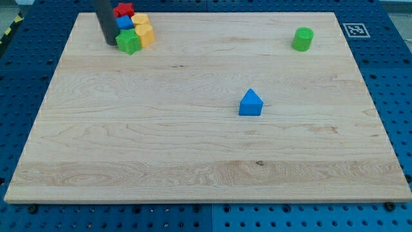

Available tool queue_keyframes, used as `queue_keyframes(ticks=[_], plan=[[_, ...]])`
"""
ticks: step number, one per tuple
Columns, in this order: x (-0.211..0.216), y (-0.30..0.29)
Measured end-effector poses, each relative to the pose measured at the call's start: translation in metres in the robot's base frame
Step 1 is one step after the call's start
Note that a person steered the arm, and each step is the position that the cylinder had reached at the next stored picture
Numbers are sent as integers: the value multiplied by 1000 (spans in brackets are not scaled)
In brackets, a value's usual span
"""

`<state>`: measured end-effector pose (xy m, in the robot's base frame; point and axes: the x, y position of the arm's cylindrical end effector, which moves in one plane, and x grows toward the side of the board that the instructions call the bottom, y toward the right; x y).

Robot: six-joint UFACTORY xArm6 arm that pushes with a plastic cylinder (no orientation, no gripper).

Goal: Slide green star to the left side of the green circle

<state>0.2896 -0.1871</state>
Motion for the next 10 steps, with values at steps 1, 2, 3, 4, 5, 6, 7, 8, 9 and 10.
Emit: queue_keyframes(ticks=[1, 2, 3, 4, 5, 6, 7, 8, 9, 10], plan=[[24, 27], [41, 59], [41, 73], [41, 49], [35, 34], [34, 45], [19, 47], [15, 61], [19, 103], [19, 138]])
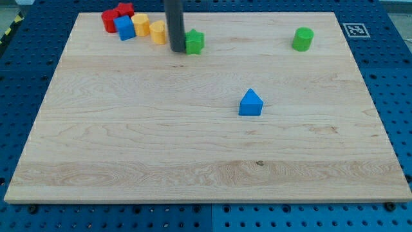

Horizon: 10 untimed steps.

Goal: Slide green star to the left side of the green circle

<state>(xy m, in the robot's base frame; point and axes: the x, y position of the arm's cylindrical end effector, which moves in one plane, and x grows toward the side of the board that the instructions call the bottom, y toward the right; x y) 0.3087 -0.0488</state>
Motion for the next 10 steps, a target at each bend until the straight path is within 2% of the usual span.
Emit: queue_keyframes(ticks=[2, 4, 5, 6, 7, 8, 9, 10], plan=[[-19, 41], [-44, 122], [-44, 158], [-24, 165], [-34, 166], [-66, 156], [-88, 173], [-88, 202]])
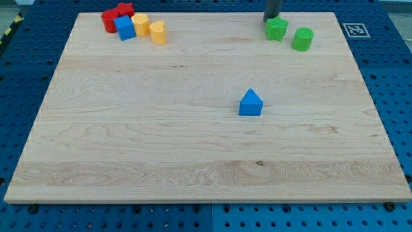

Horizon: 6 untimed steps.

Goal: Slide green star to the left side of the green circle

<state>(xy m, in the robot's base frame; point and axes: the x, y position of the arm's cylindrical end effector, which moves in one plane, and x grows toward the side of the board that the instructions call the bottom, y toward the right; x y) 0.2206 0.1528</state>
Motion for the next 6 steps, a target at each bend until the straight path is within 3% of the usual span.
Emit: queue_keyframes(ticks=[4, 5, 6], plan=[[37, -1], [31, -54], [52, -110]])
